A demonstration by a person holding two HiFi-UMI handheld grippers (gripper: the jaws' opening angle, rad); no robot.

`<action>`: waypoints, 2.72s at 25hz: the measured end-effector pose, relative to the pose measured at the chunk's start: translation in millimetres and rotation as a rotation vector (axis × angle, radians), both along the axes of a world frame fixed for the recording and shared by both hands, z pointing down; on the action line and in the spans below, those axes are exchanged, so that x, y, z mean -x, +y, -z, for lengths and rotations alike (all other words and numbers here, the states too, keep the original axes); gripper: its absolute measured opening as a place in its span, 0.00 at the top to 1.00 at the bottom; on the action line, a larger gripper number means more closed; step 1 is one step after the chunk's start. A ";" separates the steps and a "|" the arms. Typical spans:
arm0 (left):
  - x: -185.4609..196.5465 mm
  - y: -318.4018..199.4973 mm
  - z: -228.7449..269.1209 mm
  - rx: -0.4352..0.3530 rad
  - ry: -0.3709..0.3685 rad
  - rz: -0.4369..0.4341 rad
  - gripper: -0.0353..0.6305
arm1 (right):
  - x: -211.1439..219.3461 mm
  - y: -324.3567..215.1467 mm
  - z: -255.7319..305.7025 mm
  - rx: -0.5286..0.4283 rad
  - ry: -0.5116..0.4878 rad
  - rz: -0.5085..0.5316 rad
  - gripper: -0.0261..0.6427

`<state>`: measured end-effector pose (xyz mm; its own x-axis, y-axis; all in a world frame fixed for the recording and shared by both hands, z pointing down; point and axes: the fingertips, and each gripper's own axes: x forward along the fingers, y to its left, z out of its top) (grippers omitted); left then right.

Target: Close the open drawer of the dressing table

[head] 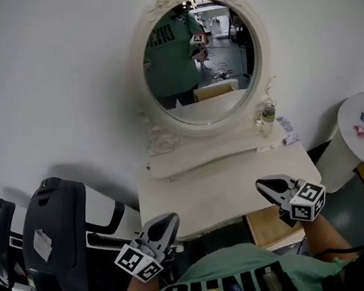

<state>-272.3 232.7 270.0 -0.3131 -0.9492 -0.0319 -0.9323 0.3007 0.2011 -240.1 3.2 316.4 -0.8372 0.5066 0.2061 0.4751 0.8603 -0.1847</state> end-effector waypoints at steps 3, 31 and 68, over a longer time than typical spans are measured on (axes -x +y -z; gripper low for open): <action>42.9 -2.9 0.0 -0.002 -0.009 -0.106 0.94 | 21.2 7.1 2.1 -0.013 0.016 -0.091 0.94; -95.4 -233.8 -45.7 0.143 -0.008 -0.914 0.94 | -234.6 -102.8 -26.5 0.016 0.051 -0.880 0.94; -204.9 -299.5 -262.6 0.637 0.016 -1.323 0.94 | -321.4 -127.8 -303.8 -0.050 0.599 -1.013 0.82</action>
<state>-67.4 -66.8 532.6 0.7809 -0.3903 0.4877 -0.5917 -0.7123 0.3774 81.3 -124.6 620.2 -0.6158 -0.3534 0.7042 -0.5803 0.8080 -0.1019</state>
